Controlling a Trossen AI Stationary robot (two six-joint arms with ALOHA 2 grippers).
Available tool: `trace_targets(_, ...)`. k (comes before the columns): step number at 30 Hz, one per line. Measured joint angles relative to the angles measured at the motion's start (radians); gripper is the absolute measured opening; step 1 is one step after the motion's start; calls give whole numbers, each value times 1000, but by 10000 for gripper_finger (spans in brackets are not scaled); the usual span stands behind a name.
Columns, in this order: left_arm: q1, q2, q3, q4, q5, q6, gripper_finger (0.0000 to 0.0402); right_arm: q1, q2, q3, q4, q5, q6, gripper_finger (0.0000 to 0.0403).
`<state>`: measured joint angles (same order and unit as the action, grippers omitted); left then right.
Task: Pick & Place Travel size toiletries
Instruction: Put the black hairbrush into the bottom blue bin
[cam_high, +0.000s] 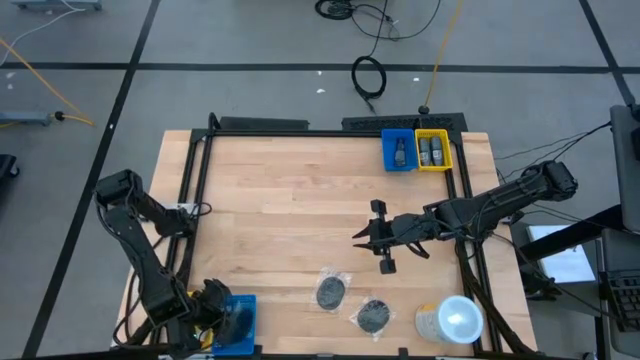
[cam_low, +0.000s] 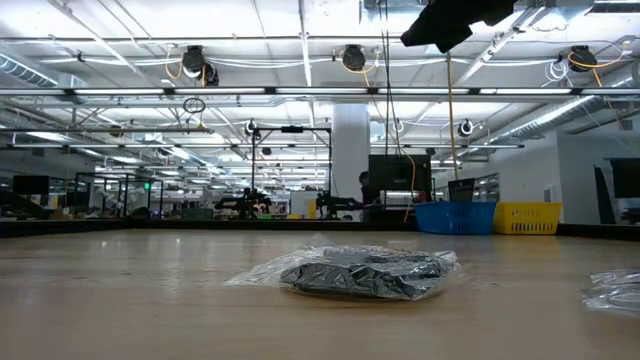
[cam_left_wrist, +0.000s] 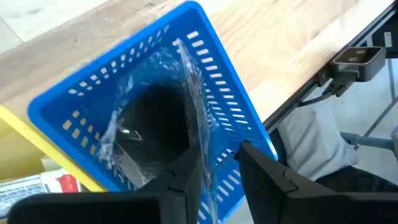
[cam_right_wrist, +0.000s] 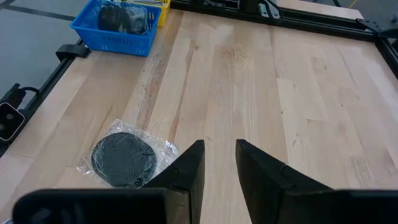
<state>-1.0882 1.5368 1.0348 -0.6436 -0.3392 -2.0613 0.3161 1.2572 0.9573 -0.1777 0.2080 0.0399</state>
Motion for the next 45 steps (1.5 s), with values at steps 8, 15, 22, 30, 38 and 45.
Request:
trace_targets(8, 40, -7, 0, -32, 32, 151, 123, 0, 0, 0, 0, -1, 5, 86)
trace_targets(15, 79, -99, 0, -254, 4, 182, 124, 5, 0, -9, 9, -3, 31, 86)
trace_targets(22, 144, -121, 0, -171, -237, 391, 124, 15, 0, -75, 32, -4, 52, 85)
trace_targets(30, 320, -73, 0, 98, -200, 792, 124, 41, 0, -149, 54, -76, 117, 86)
trace_targets(38, 469, 20, 0, 224, -99, 1034, 124, 103, 20, -182, 110, -109, 158, 86)
trace_targets(45, 566, 178, 0, 392, 91, 1187, 124, 114, 98, -186, 129, -106, 162, 86)
